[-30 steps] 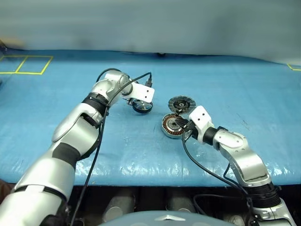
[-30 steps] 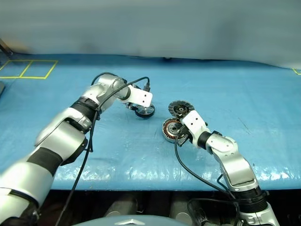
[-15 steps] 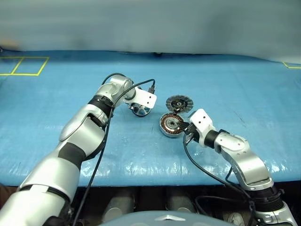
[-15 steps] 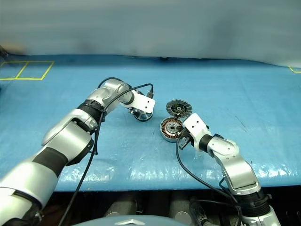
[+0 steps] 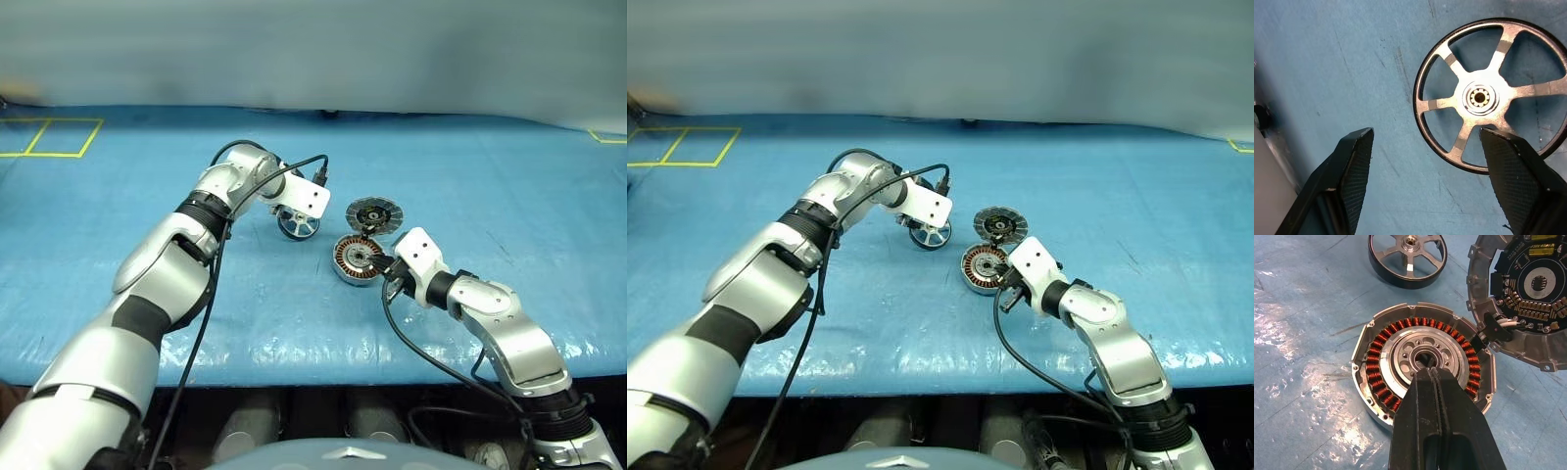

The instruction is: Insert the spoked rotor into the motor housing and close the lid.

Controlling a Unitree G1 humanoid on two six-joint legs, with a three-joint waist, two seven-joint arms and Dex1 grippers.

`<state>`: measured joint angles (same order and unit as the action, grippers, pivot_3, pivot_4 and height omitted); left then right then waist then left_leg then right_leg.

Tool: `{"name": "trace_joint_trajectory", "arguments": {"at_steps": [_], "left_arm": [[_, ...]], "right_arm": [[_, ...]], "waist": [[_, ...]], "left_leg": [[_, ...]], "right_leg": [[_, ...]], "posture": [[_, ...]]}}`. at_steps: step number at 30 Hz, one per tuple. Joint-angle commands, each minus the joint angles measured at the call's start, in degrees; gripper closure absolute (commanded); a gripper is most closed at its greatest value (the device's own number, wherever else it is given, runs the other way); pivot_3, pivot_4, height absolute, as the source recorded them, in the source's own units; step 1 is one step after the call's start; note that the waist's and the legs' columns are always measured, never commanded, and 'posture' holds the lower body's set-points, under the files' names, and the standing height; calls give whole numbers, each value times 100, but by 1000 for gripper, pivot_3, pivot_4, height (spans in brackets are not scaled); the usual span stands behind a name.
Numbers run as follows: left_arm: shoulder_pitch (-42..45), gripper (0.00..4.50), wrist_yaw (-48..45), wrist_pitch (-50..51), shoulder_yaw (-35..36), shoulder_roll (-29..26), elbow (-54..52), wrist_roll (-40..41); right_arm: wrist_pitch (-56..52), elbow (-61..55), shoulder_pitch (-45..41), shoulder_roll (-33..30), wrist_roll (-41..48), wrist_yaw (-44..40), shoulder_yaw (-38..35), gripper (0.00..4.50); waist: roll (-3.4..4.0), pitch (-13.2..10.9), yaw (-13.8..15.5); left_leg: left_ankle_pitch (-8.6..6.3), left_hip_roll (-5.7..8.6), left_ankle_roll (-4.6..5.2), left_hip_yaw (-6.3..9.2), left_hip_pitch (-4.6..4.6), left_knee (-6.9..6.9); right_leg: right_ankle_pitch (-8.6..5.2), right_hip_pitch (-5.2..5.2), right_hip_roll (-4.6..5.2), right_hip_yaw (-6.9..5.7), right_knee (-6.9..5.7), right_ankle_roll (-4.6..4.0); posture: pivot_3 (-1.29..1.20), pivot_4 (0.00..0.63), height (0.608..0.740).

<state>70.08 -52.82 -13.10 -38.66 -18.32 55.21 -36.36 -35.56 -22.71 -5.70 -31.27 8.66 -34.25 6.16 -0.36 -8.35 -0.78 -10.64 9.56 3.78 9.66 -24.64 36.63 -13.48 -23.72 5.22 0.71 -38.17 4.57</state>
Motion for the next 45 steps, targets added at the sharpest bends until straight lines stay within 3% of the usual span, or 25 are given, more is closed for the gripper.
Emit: {"name": "trace_joint_trajectory", "arguments": {"at_steps": [1, 22, 45], "left_arm": [[-84, 859, -143, -20, 91, -135, -471, 16], [-296, 859, -450, 203, 114, -207, -928, 41], [-402, 859, -220, 363, 97, -7, -325, 36]], "right_arm": [[27, -135, -98, -33, 49, -20, -65, 4500], [43, -102, -106, 1, 34, -40, -13, 4500], [66, -125, -50, 12, 14, -41, 26, 4500]], "waist": [[0, 0, 3], [1, 0, 12], [2, 0, 13]], "left_leg": [[0, 0, 0, 0, 0, 4], [-8, -1, 12, 0, 2, 44], [-7, -1, 13, 0, 2, 45]], "right_leg": [[0, 0, 0, 0, -2, 0], [9, -3, -6, 0, -5, 13], [10, -3, -6, 0, -6, 14]], "posture": [[0, 150, 740], [0, 150, 740], [0, 150, 740]]}}
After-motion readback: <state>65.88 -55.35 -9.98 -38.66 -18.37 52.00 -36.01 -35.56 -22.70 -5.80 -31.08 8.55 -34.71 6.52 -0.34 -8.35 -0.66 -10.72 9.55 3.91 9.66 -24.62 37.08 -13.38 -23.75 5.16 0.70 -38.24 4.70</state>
